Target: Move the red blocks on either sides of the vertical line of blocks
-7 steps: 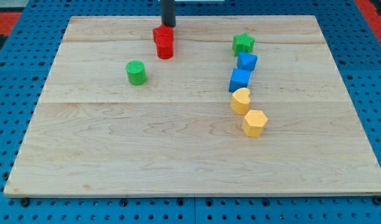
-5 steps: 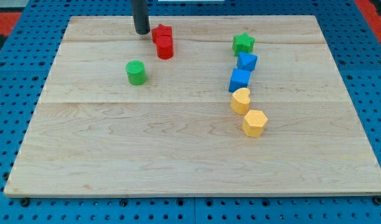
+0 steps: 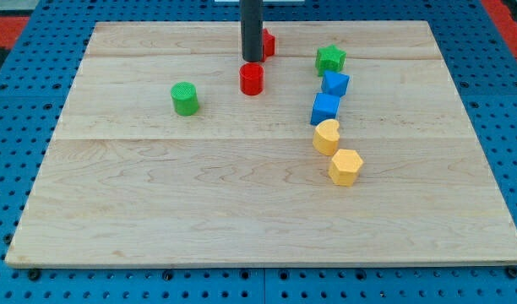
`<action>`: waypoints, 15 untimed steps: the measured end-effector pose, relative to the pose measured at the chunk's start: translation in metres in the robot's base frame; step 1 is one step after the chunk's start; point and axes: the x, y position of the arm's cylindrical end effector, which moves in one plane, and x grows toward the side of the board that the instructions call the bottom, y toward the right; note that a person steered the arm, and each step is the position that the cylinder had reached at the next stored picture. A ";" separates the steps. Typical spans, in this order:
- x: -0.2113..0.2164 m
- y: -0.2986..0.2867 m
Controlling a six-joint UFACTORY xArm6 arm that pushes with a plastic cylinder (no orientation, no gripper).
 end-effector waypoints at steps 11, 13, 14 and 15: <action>0.147 -0.015; 0.094 -0.014; 0.165 0.012; 0.235 0.030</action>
